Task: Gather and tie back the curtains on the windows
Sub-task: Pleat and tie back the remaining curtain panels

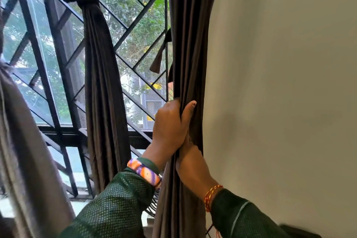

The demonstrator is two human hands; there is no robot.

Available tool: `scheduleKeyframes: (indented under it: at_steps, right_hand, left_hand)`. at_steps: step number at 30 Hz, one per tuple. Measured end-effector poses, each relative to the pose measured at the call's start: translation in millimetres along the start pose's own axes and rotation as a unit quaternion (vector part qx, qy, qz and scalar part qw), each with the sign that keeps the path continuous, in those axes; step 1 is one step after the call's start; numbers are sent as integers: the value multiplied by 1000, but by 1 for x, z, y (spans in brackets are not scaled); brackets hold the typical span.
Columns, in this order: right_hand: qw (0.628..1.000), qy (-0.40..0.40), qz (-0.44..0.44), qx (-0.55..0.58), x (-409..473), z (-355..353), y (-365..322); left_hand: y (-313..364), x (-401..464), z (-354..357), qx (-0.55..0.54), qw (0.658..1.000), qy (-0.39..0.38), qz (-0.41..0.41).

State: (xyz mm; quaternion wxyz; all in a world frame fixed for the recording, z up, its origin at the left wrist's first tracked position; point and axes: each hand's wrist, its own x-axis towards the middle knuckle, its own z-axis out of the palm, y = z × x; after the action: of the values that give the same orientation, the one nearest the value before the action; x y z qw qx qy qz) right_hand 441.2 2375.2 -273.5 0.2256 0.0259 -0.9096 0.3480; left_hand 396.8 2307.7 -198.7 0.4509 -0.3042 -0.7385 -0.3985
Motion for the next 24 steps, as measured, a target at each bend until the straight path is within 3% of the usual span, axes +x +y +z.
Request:
scheduleKeyframes:
  at_steps: [2, 5, 8, 10, 15, 19, 21, 24]
  right_hand:
    - [998, -39, -37, -16, -1, -2, 5]
    - [990, -125, -29, 62, 8, -29, 5]
    - [971, -42, 28, 233, 30, -71, -16]
    - [951, 24, 20, 309, 49, -101, -42]
    - [976, 144, -35, 162, 82, -132, -90]
    - [980, 193, 7, 47, 88, -140, -91]
    - [980, 193, 24, 45, 87, -146, -85]
    - [980, 183, 25, 72, 86, -155, -75]
  left_hand:
    - [-1, 1, -1, 26, 1000, -4, 10]
    - [-1, 3, -7, 74, 997, -9, 35]
    - [-2, 2, -8, 123, 989, -22, 74]
    - [-1, 0, -4, 163, 982, -52, 85]
    - [15, 0, 9, 256, 947, -13, 196]
    - [20, 10, -4, 170, 960, -66, 211]
    - [14, 23, -19, 111, 970, -43, 210]
    - [10, 58, -36, -43, 998, 18, 52]
